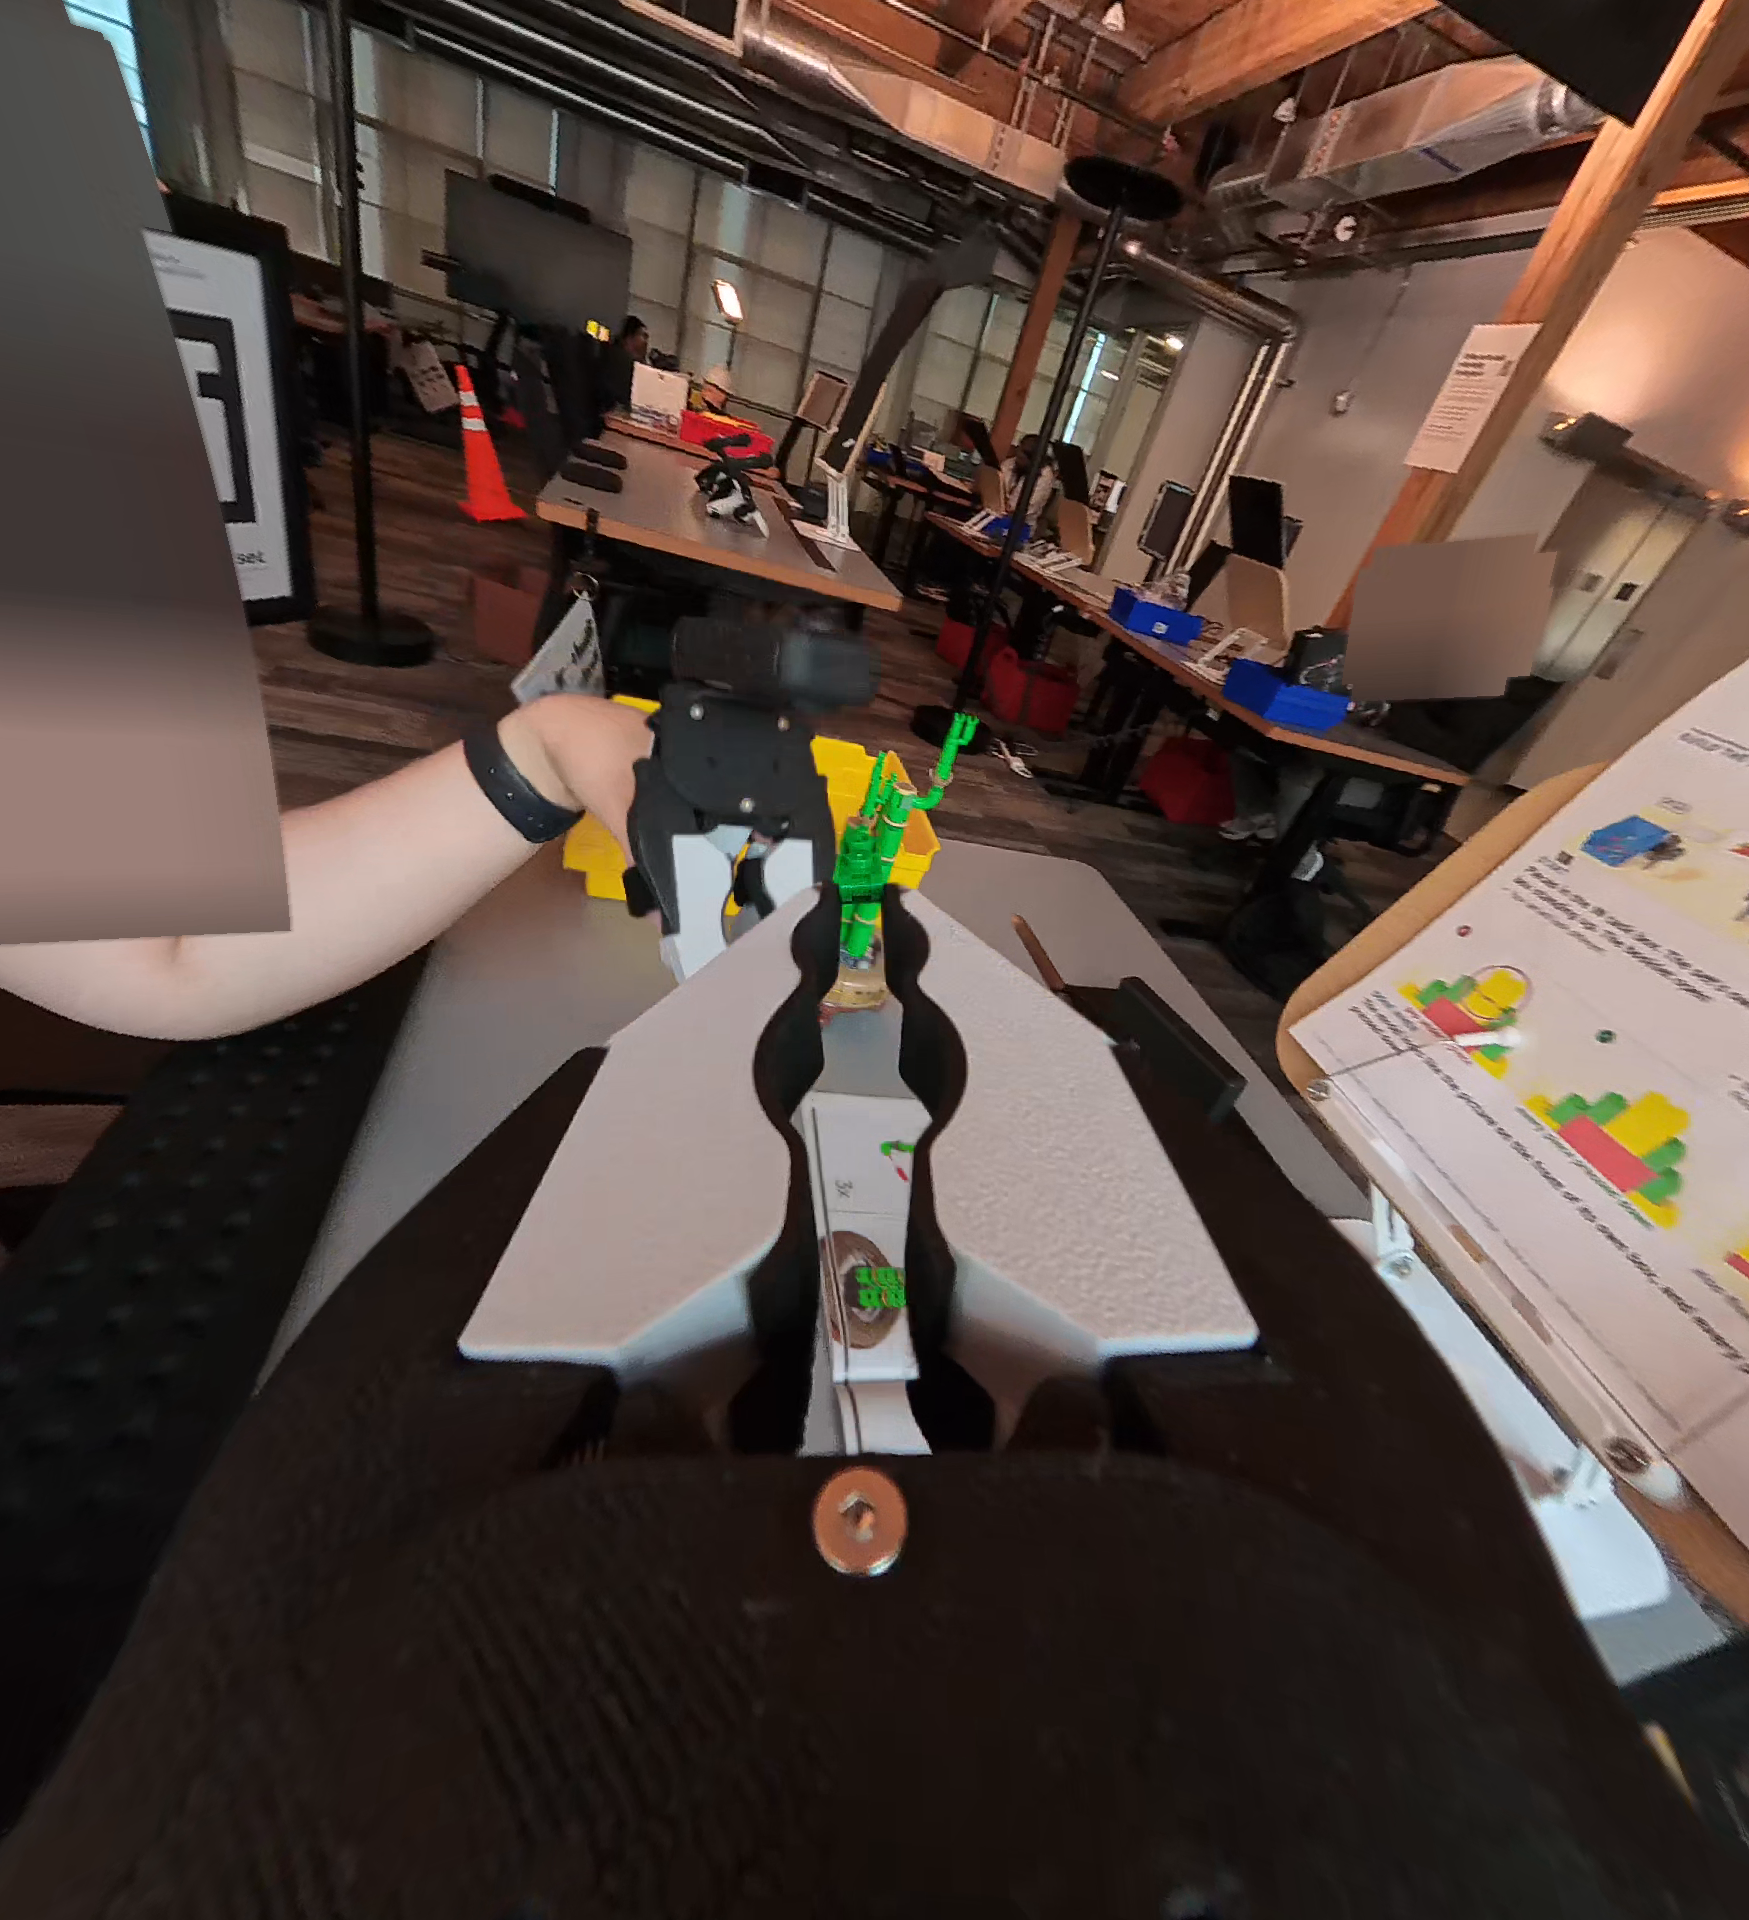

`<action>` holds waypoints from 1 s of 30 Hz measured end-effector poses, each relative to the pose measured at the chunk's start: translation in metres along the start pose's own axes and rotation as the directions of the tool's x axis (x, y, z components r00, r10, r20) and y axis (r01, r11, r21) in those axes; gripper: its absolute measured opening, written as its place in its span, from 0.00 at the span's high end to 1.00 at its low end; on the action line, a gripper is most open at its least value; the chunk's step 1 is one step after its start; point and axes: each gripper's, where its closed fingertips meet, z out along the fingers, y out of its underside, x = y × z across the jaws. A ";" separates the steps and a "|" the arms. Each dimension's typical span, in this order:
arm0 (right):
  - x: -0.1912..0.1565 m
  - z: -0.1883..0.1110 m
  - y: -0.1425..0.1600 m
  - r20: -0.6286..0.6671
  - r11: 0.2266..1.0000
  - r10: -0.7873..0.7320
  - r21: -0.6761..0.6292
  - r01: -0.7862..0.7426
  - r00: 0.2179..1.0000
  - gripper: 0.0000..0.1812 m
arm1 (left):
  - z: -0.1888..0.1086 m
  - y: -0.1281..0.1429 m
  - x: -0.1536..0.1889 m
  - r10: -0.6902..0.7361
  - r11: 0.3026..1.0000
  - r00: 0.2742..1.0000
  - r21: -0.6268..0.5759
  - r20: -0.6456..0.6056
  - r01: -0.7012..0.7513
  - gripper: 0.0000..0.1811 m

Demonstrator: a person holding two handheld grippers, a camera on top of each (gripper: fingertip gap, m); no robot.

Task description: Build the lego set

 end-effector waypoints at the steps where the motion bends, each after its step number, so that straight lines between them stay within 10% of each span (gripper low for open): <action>1: 0.001 -0.004 -0.001 -0.020 1.000 -0.015 -0.012 0.015 1.000 0.97 | 0.012 0.004 0.003 -0.013 0.999 0.999 -0.044 -0.039 0.012 0.92; 12: -0.014 -0.021 -0.021 -0.059 0.987 -0.158 -0.030 0.156 0.986 0.97 | 0.114 0.042 0.053 0.061 0.897 0.963 -0.408 -0.263 -0.169 0.79; 30: 0.000 -0.047 -0.024 -0.067 0.998 -0.027 0.052 0.031 0.997 0.97 | 0.129 0.048 0.042 0.219 0.836 0.952 -0.462 -0.213 -0.296 0.94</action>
